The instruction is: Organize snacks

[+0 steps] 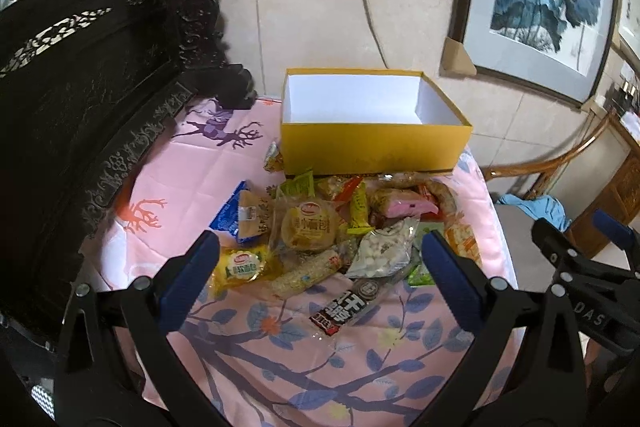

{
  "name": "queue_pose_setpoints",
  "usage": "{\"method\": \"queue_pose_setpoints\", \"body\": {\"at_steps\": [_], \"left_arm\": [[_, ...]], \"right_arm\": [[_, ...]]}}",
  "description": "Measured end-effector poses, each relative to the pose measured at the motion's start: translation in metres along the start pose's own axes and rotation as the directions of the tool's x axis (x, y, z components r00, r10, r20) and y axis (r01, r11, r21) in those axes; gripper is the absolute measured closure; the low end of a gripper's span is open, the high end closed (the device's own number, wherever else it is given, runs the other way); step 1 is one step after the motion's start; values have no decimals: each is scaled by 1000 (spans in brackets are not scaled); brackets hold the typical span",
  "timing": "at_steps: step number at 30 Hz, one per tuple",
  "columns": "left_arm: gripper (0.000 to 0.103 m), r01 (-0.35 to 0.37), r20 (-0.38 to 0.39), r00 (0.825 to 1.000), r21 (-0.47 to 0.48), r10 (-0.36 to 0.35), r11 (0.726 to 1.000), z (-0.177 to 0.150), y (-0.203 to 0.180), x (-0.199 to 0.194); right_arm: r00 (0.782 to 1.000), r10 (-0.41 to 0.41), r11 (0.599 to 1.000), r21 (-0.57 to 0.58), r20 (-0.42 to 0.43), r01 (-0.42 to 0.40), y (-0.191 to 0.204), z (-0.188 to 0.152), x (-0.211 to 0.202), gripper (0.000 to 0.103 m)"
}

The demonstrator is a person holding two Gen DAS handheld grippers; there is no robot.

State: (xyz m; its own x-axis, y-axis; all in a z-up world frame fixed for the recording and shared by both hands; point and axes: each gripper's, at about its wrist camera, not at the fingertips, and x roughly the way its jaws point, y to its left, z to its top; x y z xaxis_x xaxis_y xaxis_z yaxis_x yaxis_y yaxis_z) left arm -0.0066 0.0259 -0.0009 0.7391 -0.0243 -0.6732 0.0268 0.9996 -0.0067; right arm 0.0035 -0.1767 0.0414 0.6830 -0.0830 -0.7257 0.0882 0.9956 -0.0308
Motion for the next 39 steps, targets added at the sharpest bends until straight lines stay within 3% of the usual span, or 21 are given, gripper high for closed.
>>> {"method": "queue_pose_setpoints", "body": {"at_steps": [28, 39], "left_arm": [[2, -63, -19, 998, 39, 64, 997, -3, -4, 7], [2, -50, -23, 998, 53, 51, 997, -4, -5, 10]], "right_arm": [[1000, 11, 1000, -15, 4, -11, 3, -3, 1, 1], [1000, 10, 999, -30, -10, -10, 6, -4, 6, 1]]}}
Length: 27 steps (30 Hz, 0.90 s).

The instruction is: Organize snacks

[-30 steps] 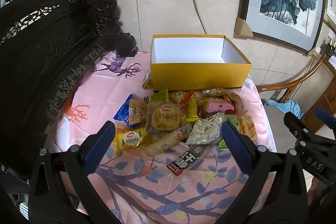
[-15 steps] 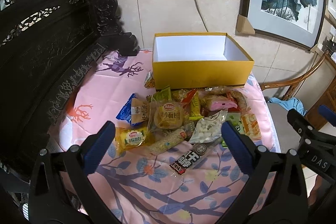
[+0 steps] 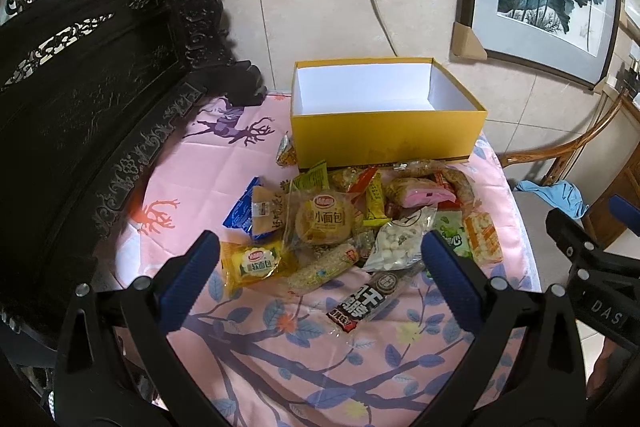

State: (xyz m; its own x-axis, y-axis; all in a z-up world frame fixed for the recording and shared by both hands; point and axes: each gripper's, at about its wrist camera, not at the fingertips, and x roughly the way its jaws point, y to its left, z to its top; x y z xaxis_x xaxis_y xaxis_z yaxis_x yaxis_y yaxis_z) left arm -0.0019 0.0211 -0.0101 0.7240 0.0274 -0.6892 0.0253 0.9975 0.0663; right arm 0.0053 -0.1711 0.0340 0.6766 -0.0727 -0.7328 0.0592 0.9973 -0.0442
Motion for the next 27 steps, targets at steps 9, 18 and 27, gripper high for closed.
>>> {"method": "queue_pose_setpoints", "body": {"at_steps": [9, 18, 27], "left_arm": [[28, 48, 10, 999, 3, -48, 999, -4, -1, 4], [102, 60, -33, 998, 20, -60, 998, -12, -5, 27], [103, 87, -86, 993, 49, -83, 995, -10, -8, 65]], "right_arm": [[999, -7, 1000, -15, 36, 7, 0, -3, 1, 36], [988, 153, 988, 39, -20, -152, 5, -10, 30, 103], [986, 126, 986, -93, -108, -137, 22, -11, 71, 103]]}}
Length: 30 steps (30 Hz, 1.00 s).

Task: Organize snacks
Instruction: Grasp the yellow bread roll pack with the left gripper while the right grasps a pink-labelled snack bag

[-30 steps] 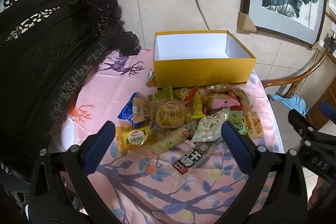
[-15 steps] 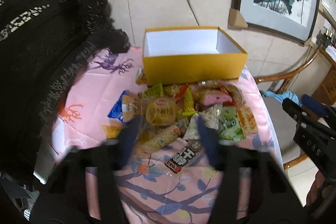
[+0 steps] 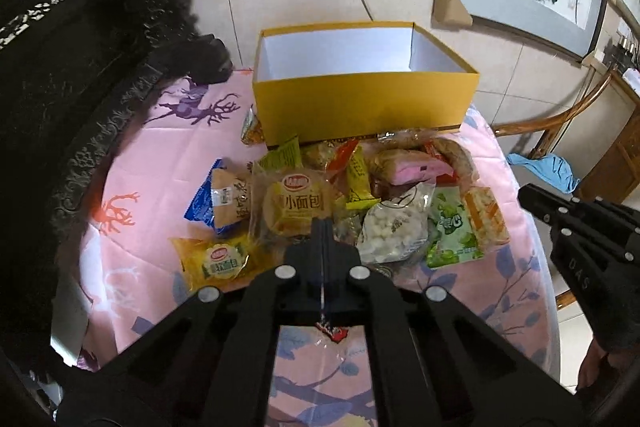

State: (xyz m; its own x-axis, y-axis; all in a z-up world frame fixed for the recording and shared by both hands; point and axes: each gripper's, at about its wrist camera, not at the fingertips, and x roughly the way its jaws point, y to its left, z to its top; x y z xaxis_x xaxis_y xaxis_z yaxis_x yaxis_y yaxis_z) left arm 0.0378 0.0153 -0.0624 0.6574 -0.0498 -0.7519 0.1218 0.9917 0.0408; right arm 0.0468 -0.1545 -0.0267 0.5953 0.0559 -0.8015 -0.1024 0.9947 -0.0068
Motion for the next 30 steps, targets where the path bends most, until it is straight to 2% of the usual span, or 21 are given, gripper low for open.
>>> {"method": "queue_pose_setpoints", "body": {"at_steps": [1, 2, 3, 4, 6, 8, 11, 13, 16, 20, 21, 22, 23, 25, 27, 30], "left_arm": [[91, -4, -9, 1000, 5, 4, 1000, 2, 0, 6], [37, -14, -13, 1000, 10, 14, 1000, 4, 1, 11], [3, -35, -6, 999, 4, 35, 999, 4, 2, 14], [2, -87, 46, 995, -27, 88, 996, 5, 6, 15], [2, -82, 66, 994, -31, 84, 996, 8, 8, 20], [2, -55, 22, 998, -6, 56, 998, 13, 9, 37], [2, -81, 0, 997, 18, 81, 997, 16, 11, 62], [2, -61, -11, 998, 28, 61, 998, 18, 13, 81], [2, -39, 4, 999, 40, 39, 998, 21, 11, 108], [2, -51, -103, 993, 67, 58, 996, 23, 5, 156], [2, -57, -96, 993, 72, 63, 996, 22, 4, 161], [7, -77, -88, 993, 81, 84, 994, 21, 3, 165], [19, -102, -91, 990, 102, 111, 990, 21, -1, 168], [36, -136, -72, 986, 166, 149, 977, 25, -11, 166], [39, -123, -92, 986, 178, 141, 976, 28, -11, 166], [41, -62, -118, 990, 94, 73, 994, 31, 1, 159]], "right_arm": [[1000, -2, 1000, -10, -5, 2, 0, 2, 3, 96], [1000, -18, 1000, -13, -6, 18, -2, 5, 7, 84], [1000, -24, 1000, -11, -7, 24, -5, 7, 10, 35], [1000, -21, 1000, 0, 5, 21, -8, 9, 12, 1], [1000, 15, 999, 50, 14, -15, -14, 14, 20, 1], [997, 64, 994, 87, -33, -61, -17, 21, 37, 1], [996, 76, 994, 78, -54, -72, -12, 30, 66, 1], [994, 95, 993, 74, -60, -91, -6, 38, 89, 1], [987, 145, 982, 131, -67, -135, 0, 46, 125, 1], [967, 180, 970, 195, -182, -144, 6, 45, 172, 1], [974, 156, 973, 197, -166, -122, 8, 42, 175, 3], [985, 93, 987, 147, -147, -71, 14, 42, 173, 34], [987, 65, 995, 90, -148, -52, 21, 42, 172, 45], [982, 78, 991, 120, -170, -58, 21, 43, 169, 48], [980, 95, 986, 154, -173, -68, 18, 44, 164, 49], [987, 87, 985, 163, -134, -64, 19, 46, 143, 49]]}}
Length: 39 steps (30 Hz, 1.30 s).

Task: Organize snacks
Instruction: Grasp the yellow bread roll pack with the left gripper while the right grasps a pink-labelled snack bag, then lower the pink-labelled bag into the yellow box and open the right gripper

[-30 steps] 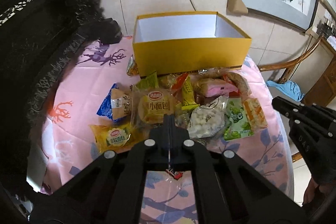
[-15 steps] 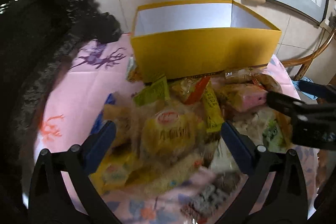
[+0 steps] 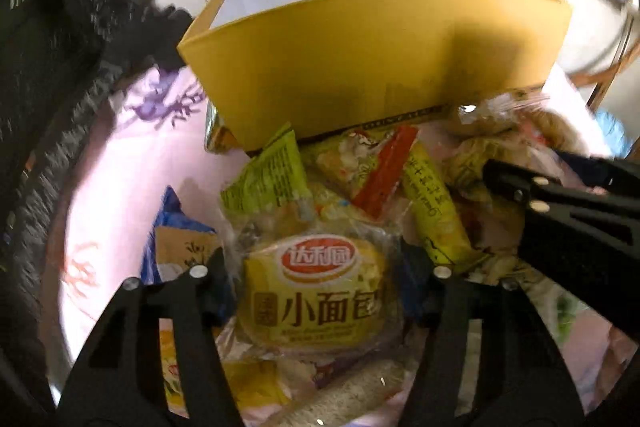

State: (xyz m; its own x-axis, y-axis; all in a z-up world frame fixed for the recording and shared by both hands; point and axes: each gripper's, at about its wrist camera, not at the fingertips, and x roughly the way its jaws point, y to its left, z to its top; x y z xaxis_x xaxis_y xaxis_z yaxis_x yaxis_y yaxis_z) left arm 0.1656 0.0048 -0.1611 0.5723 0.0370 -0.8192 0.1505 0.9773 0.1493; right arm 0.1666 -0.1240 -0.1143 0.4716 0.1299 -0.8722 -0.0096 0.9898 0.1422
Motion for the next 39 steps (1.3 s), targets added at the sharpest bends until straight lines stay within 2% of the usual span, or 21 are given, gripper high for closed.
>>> {"method": "queue_pose_setpoints", "body": {"at_steps": [2, 4, 14, 18, 23, 27, 32, 39], "left_arm": [[41, -7, 19, 1000, -17, 7, 1000, 1, 6, -9], [41, -21, 45, 999, 8, 21, 1000, 1, 5, -22], [41, 0, 172, 985, 15, -2, 1000, 2, 1, -99], [41, -5, 236, 972, 24, 0, 1000, -1, 0, -133], [41, 7, 281, 960, 11, -10, 1000, 3, 4, -162], [41, -10, 325, 946, 6, 8, 1000, 17, 12, -177], [41, 5, 355, 935, -42, 10, 999, 57, 25, -177], [41, -16, 377, 925, -59, 37, 998, 121, 40, -140]], "right_arm": [[1000, 15, 1000, -6, 20, -15, 1, -1, -14, 49], [999, 9, 1000, -20, 43, -8, 3, -1, -27, 49], [980, 19, 999, -35, 197, -13, -1, -12, -107, 49], [966, 28, 999, -37, 256, -20, -1, -14, -137, 49], [945, 54, 998, -39, 323, -43, -3, -14, -175, 49], [920, 61, 998, -55, 388, -43, 0, 1, -195, 49], [902, 67, 997, -54, 427, -48, -3, 34, -194, 49], [904, 51, 997, -71, 424, -22, -11, 101, -150, 49]]}}
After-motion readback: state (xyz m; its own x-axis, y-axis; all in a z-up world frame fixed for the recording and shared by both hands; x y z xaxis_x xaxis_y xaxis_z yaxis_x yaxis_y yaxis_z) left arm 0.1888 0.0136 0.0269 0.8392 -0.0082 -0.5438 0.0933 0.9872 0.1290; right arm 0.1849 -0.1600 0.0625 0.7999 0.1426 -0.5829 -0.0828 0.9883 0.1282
